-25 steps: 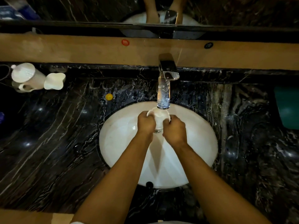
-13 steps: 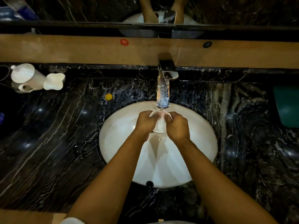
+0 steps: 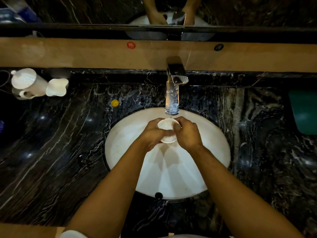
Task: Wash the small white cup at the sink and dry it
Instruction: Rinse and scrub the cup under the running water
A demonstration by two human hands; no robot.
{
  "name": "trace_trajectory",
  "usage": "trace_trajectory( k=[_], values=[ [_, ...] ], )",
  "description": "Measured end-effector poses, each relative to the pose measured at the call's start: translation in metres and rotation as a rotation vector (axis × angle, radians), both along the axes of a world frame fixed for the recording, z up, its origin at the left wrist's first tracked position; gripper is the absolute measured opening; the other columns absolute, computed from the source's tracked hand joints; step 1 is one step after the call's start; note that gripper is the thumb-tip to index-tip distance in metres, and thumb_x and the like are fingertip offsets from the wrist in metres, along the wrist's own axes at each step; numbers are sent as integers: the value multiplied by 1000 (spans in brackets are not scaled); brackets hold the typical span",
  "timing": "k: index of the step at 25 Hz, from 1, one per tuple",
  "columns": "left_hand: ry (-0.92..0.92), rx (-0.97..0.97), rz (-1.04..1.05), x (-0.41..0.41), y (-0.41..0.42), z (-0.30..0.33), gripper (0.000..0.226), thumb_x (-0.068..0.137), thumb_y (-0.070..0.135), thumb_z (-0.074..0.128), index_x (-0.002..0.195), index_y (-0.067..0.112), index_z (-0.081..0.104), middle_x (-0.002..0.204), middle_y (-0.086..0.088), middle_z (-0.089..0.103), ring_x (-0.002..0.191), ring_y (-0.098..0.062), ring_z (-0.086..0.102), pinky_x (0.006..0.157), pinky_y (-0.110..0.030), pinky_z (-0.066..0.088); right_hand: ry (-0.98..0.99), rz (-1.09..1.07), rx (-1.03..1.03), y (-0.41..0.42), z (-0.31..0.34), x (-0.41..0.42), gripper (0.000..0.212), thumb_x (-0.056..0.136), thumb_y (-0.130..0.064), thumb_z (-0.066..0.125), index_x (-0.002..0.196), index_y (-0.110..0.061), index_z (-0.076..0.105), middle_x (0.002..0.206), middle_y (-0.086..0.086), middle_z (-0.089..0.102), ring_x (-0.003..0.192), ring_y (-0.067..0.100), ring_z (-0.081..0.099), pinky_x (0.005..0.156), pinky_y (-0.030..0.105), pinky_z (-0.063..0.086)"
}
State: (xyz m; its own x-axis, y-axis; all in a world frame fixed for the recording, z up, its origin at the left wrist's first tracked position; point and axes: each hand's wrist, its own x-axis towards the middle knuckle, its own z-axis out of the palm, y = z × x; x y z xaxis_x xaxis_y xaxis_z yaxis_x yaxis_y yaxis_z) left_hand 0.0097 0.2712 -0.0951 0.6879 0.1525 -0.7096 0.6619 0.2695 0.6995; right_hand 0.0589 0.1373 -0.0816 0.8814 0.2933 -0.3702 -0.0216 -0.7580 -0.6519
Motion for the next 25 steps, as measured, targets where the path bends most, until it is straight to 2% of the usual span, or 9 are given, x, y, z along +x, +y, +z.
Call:
trace_trajectory(
  k=[2,4,8,12,15,17,19,20,25],
  values=[
    [14,69,15,3,-1,0,32,79,8,82,106,19,69,101,-7,75,90,-24,72,66,-37,63,20,-1,34,0,-1,1,27,101,-22,50,118,-12,68,108,11,75,92,27,66,74,29,46],
    [10,76,155,7,-8,3,12,92,8,66,98,17,71,101,-14,75,89,-31,72,77,-50,61,38,-112,64,3,-2,-1,27,102,-25,50,115,-10,68,106,10,75,89,25,65,71,26,42],
    [32,71,363,10,-21,-2,29,99,0,41,116,7,65,114,-21,70,101,-39,69,86,-54,59,-8,-214,-6,9,-5,-19,32,101,-23,46,120,-6,65,106,17,74,93,35,69,71,33,52],
    [3,3,309,0,-25,-3,41,92,-10,47,128,6,59,123,-19,66,113,-41,63,92,-56,58,-33,-192,-11,3,-5,-15,33,103,-17,43,126,-7,64,114,20,73,101,38,68,83,39,56],
    [-35,-29,182,-5,-15,-5,43,84,-12,68,119,12,61,115,-11,67,105,-33,67,77,-46,64,-56,-112,-4,-6,-4,-6,32,104,-19,43,126,-10,65,113,17,74,100,35,67,82,35,53],
    [-21,57,151,-1,-13,-4,27,86,3,75,108,16,66,102,-5,72,94,-26,70,64,-35,63,-50,-91,33,-7,-4,-5,29,104,-21,47,121,-11,69,109,14,75,92,28,66,75,28,47],
    [-2,177,186,6,-17,-1,9,92,13,69,89,21,70,83,2,74,80,-19,71,56,-26,59,-31,-128,79,-1,-4,-8,29,104,-24,49,119,-12,70,108,11,76,89,22,64,72,24,41],
    [1,201,221,8,-19,-1,16,95,12,63,84,21,70,79,2,74,76,-18,70,55,-26,58,-21,-170,99,2,-3,-10,29,104,-24,48,120,-12,69,110,11,76,91,23,65,72,23,40],
    [-7,104,353,8,-26,-1,27,96,0,43,110,17,59,102,-7,67,91,-28,66,79,-53,60,39,-283,34,10,-6,-21,35,102,-17,43,129,-8,62,117,15,72,102,32,67,75,29,49]
  ],
)
